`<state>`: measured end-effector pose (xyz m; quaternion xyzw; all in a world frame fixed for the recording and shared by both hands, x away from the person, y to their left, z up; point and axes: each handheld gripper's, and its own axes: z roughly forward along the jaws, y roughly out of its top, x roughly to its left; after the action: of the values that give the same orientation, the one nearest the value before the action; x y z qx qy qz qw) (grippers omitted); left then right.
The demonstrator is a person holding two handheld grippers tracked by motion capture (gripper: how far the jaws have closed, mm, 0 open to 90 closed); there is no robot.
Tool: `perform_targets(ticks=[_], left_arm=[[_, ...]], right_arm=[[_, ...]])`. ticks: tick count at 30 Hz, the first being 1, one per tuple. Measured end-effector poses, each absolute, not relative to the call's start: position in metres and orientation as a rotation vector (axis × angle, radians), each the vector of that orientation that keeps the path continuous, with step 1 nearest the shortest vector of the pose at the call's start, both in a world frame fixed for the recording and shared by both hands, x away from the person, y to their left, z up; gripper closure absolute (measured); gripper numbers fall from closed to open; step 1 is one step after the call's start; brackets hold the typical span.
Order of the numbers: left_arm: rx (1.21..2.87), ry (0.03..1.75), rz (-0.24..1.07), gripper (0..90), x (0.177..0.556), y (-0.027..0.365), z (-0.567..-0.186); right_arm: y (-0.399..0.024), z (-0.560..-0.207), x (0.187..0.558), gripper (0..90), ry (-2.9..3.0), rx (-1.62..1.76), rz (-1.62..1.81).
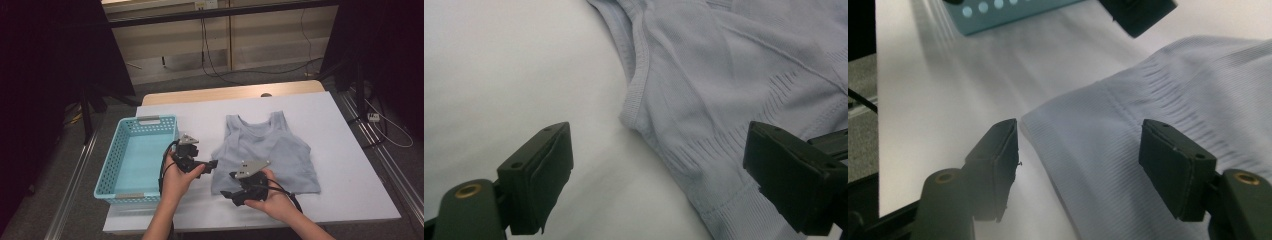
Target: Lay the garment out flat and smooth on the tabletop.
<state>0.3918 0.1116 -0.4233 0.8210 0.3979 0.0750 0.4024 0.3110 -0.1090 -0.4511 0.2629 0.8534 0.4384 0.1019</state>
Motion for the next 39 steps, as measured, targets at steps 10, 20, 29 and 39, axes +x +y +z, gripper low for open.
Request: perform_targets(ticks=[10,20,29,39], left_arm=[[2.075,1.022,0.194,13.1,0.391,0.116,-0.425],[2.061,1.030,0.199,13.4,0.391,0.118,-0.424],[2.055,1.030,0.202,13.7,0.392,0.120,-0.423],[2.040,1.037,0.218,13.8,0.392,0.118,-0.424]], right_arm=[[-0.099,-0.465,0.321,28.0,2.568,0.787,1.205],[-0.098,-0.467,0.323,34.6,2.553,0.766,1.162],[-0.098,-0.464,0.327,52.6,2.529,0.823,1.124],[-0.103,-0.464,0.331,76.3,2.495,0.876,1.117]])
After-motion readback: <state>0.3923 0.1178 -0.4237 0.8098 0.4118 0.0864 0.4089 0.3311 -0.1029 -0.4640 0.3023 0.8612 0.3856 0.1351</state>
